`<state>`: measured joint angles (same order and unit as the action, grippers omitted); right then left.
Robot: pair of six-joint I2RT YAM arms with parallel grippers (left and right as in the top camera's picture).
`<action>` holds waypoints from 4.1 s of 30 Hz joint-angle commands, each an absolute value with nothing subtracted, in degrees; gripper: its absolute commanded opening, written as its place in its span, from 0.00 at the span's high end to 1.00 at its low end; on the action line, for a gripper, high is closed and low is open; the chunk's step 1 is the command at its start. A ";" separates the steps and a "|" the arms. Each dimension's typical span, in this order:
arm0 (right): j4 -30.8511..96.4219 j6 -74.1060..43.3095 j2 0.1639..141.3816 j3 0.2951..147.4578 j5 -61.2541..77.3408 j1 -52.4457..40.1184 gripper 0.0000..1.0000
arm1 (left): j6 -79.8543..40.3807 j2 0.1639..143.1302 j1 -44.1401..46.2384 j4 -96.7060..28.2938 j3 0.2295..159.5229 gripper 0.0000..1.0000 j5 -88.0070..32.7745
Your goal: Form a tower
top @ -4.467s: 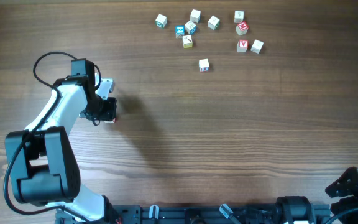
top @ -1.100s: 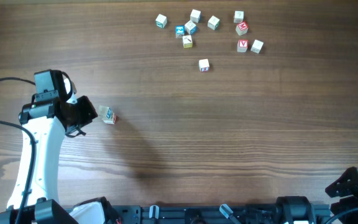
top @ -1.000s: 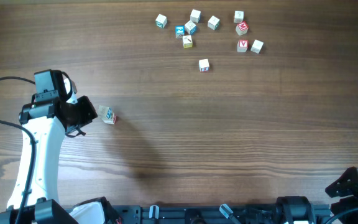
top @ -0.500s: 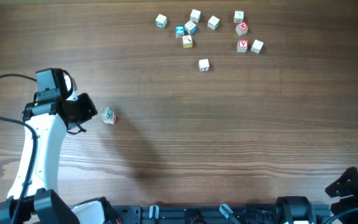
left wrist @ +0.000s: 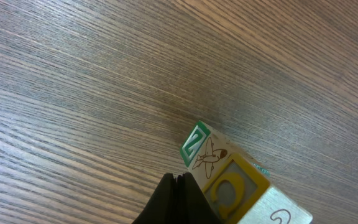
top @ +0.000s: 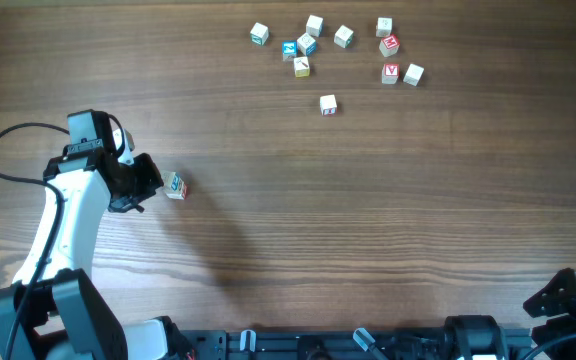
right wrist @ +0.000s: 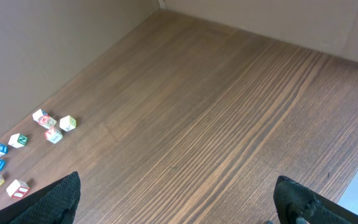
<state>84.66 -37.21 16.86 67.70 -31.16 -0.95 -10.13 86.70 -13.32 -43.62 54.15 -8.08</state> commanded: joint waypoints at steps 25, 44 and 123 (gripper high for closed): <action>84.53 -37.54 16.53 67.88 -32.10 -0.78 0.00 | -9.37 87.00 -13.78 -40.45 53.52 0.96 -11.35; 84.53 -37.54 16.53 67.88 -32.10 -0.78 0.00 | -9.45 86.89 -13.80 -37.63 53.78 0.96 -4.21; 84.53 -37.54 16.53 67.88 -32.10 -0.78 0.00 | 11.51 0.21 10.07 2.33 3.62 0.00 -6.79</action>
